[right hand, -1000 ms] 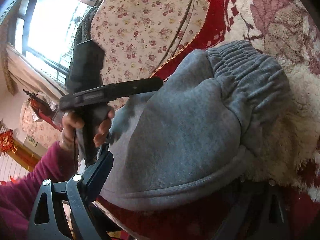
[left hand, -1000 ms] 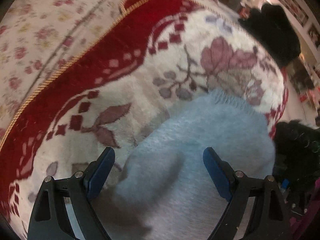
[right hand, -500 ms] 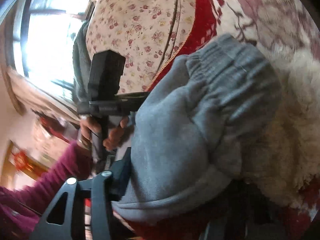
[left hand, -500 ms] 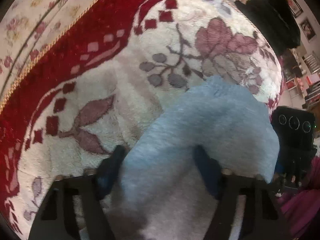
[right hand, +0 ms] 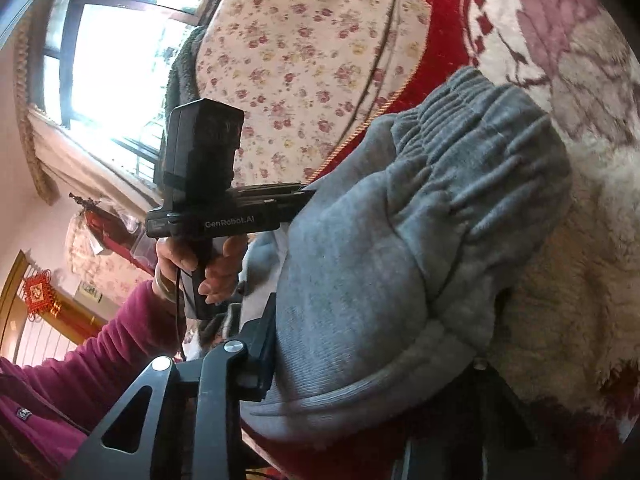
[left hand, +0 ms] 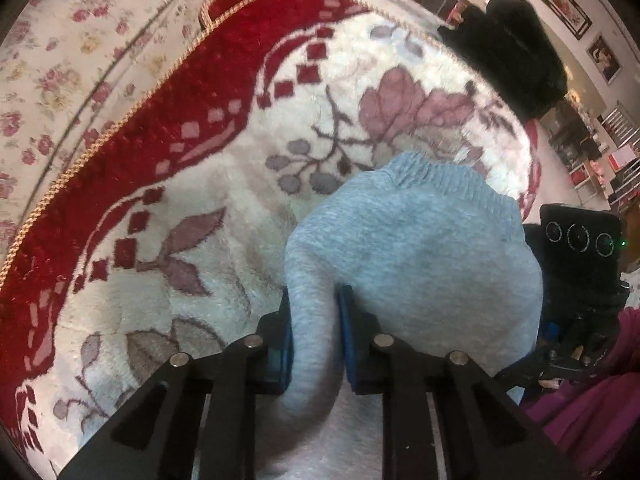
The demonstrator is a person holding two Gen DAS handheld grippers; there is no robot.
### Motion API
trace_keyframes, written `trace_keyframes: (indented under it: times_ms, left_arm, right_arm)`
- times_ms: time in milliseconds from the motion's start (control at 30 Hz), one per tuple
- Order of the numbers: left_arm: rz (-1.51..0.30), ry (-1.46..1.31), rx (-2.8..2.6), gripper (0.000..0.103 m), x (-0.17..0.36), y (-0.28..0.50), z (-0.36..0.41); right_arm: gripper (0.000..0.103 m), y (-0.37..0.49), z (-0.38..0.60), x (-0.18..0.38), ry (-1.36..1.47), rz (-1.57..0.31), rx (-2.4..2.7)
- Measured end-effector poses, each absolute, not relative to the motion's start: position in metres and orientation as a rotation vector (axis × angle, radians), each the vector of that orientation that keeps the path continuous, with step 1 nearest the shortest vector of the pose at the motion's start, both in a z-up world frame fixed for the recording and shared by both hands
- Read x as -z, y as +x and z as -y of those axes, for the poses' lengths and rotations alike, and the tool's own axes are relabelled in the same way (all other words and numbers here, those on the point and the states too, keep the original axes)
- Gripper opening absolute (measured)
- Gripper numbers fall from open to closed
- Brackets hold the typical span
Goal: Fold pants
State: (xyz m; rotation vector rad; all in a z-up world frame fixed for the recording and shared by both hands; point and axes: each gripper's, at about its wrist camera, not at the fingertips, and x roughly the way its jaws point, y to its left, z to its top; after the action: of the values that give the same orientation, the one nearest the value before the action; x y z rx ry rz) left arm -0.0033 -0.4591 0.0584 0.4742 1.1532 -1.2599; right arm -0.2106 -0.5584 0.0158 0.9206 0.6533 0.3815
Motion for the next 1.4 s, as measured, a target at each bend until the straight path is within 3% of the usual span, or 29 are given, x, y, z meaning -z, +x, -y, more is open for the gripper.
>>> trace_keyframes:
  times_ms: [400,700,767,967,1167,1233,1267,1300,1333,1367,1400]
  left_arm:
    - [-0.98,0.332,1.229,0.019,-0.148,-0.002,0.386]
    - [-0.854,0.135,1.092,0.019,-0.207,0.011,0.246]
    - [-0.831,0.112,1.028,0.013,-0.21,0.011,0.206]
    - [-0.844,-0.01,0.675,0.008,-0.183,0.01,0.045]
    - [-0.909,-0.154,0.44,0.006,-0.143,-0.018,-0.061]
    - [-0.893,-0.164,0.438,0.008,-0.145,-0.029,-0.067]
    - [-0.883,-0.17,0.446,0.014,-0.148,-0.031,-0.064]
    - [-0.867,-0.18,0.459,0.018,-0.152,-0.036,-0.063]
    - [-0.846,-0.189,0.475,0.029,-0.156,-0.041,-0.062]
    - [-0.829,-0.196,0.49,0.04,-0.16,-0.045,-0.061]
    - [-0.814,-0.203,0.506,0.044,-0.165,-0.051,-0.056]
  right_arm:
    - [0.036,-0.194,0.511,-0.109,0.744,-0.563,-0.528]
    - [0.036,-0.152,0.412,-0.18,0.546,-0.529,-0.721]
    - [0.035,-0.14,0.379,-0.188,0.499,-0.539,-0.774]
    - [0.035,-0.11,0.269,-0.166,0.319,-0.667,-0.906]
    - [0.036,-0.088,0.171,-0.073,0.129,-0.919,-0.918]
    - [0.039,-0.102,0.16,-0.069,0.046,-0.872,-0.898]
    - [0.047,-0.106,0.16,-0.073,0.039,-0.852,-0.913]
    - [0.068,-0.108,0.162,-0.075,0.063,-0.853,-0.943]
    - [0.078,-0.108,0.167,-0.079,0.126,-0.863,-0.989]
    - [0.084,-0.107,0.176,-0.084,0.203,-0.877,-1.014]
    - [0.084,-0.105,0.181,-0.086,0.255,-0.892,-1.025]
